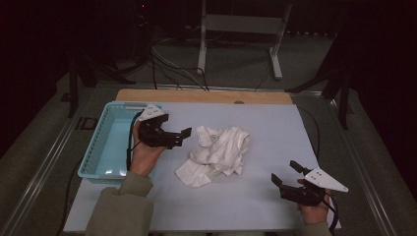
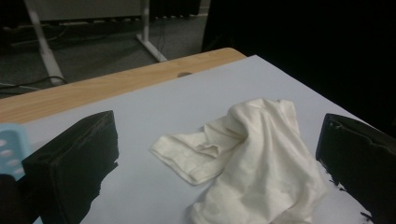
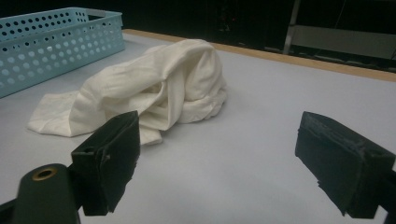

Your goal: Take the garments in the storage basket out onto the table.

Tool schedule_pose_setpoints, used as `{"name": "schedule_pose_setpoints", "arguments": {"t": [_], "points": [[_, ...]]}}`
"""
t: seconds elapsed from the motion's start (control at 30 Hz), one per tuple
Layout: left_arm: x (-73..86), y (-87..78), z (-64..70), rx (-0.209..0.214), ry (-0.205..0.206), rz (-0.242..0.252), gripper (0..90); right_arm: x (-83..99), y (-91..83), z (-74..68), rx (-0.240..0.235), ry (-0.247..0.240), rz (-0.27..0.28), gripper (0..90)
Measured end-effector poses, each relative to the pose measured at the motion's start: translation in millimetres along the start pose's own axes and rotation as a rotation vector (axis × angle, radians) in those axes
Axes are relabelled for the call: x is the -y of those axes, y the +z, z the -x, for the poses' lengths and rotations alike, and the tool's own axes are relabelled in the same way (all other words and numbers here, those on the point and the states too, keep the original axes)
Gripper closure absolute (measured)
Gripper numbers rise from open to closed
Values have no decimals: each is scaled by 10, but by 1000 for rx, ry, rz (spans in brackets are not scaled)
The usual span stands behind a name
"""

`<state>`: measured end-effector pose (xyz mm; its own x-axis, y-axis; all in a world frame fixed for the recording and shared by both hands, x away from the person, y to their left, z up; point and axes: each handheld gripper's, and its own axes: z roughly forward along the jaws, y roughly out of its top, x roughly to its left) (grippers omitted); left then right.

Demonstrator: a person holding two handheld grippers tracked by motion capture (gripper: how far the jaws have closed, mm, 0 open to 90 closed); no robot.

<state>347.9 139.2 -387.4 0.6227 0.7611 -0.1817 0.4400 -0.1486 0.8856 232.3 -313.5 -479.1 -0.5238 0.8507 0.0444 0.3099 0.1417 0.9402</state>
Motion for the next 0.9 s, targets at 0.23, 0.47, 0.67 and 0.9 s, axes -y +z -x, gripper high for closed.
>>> {"name": "schedule_pose_setpoints", "arguments": {"t": [0.23, 0.47, 0.67, 0.9], "points": [[39, -138, -68, -32, 10, 11, 6, -1, -4, -1, 2, 0, 2, 140], [107, -268, -147, -57, 10, 24, 6, -1, -7, -1, 2, 0, 5, 140], [206, -387, -217, -89, 12, 24, 6, -1, -9, 2, 3, 2, 7, 139], [302, -456, -267, -113, 4, 26, 6, -2, -10, 2, 3, 3, 9, 139]]}}
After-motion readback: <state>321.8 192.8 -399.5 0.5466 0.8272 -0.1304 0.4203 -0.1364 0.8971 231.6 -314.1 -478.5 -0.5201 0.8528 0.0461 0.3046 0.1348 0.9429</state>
